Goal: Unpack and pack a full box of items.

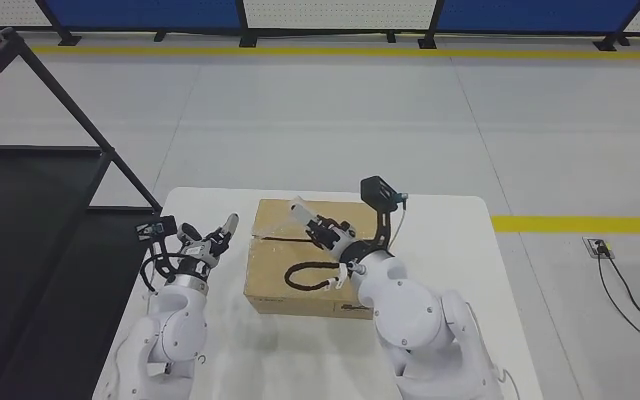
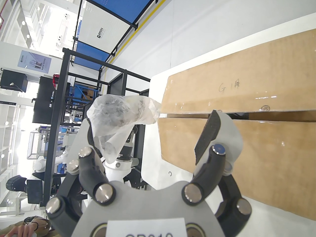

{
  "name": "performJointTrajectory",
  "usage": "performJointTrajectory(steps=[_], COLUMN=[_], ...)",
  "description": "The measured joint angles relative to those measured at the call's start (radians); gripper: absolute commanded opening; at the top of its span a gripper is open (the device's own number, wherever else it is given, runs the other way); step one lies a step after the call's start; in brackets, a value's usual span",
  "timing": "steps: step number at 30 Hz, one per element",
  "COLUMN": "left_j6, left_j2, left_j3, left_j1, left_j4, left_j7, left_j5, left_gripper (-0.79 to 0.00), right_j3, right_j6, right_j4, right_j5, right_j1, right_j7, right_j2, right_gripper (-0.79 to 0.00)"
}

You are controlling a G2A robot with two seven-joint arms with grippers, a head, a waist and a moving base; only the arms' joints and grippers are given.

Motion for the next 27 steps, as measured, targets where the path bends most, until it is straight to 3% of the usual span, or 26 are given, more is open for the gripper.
performJointTrajectory(steps=[14, 27], left_j6=[-0.059, -0.06], left_j2=[0.003, 0.001], left_j3=[0.055, 0.108], left_j1=[-0.026, -0.074], left_j4=[0.02, 0.104], left_j7=[-0.071, -0.126], left_j5=[0.071, 0.133], left_gripper=[0.0, 0.0], right_j3=[0.009, 0.011], right_j6=[0.029, 0.034], right_j4=[0.006, 0.017], right_j5=[-0.012, -0.019], right_j1=[-0.014, -0.011], right_j7=[0.037, 0.063], right_j2=[0.009, 0.016], right_gripper=[0.0, 0.0])
